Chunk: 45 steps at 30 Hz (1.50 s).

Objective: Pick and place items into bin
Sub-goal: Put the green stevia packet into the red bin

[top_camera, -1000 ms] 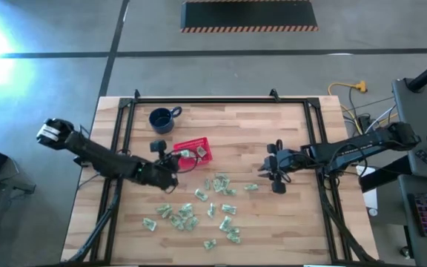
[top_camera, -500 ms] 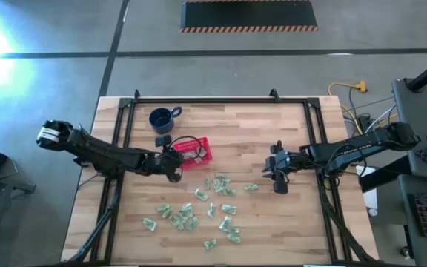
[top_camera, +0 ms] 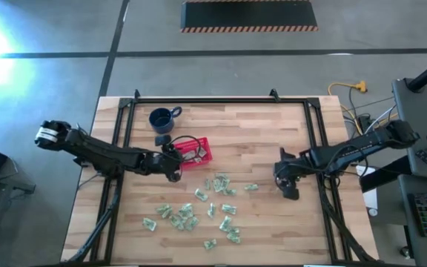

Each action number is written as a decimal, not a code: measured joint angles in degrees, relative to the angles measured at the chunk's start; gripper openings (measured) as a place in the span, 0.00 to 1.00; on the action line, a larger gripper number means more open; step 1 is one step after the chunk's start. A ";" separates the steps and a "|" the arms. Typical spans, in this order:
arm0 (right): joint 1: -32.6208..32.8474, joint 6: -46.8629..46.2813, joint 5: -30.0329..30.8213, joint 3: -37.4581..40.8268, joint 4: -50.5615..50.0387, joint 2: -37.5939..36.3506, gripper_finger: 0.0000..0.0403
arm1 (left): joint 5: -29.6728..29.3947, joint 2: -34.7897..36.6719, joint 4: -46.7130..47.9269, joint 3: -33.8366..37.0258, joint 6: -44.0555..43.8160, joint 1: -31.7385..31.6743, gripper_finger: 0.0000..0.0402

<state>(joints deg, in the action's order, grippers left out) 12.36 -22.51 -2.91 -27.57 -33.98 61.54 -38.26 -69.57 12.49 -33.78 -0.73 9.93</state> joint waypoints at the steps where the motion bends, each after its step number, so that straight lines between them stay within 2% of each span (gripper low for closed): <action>1: 0.65 -0.38 -0.02 0.00 -0.34 0.00 0.29 | -0.04 0.12 -0.04 0.00 0.00 0.00 0.39; 7: 3.94 -1.18 0.08 0.00 -0.19 0.02 0.25 | -0.02 0.73 -0.07 0.04 -0.21 0.00 0.39; 17: 6.19 -1.13 4.65 0.88 0.18 0.29 0.22 | 0.05 0.67 -1.79 0.07 -0.35 0.00 0.39; 36: 6.16 -5.81 4.43 4.99 3.76 1.52 0.35 | 0.44 0.69 -1.74 0.00 -0.33 0.00 0.39; 40: 6.16 -5.57 4.37 5.14 3.72 1.53 0.29 | 0.44 0.69 -1.77 0.00 -0.33 0.00 0.39; 45: 6.16 -3.96 4.34 5.16 4.11 1.55 0.13 | 0.44 0.70 -1.79 0.00 -0.33 0.00 0.39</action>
<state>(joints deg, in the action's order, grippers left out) 18.52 -26.47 1.43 -22.41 -29.87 63.09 -37.82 -68.87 10.69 -33.78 -1.06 9.93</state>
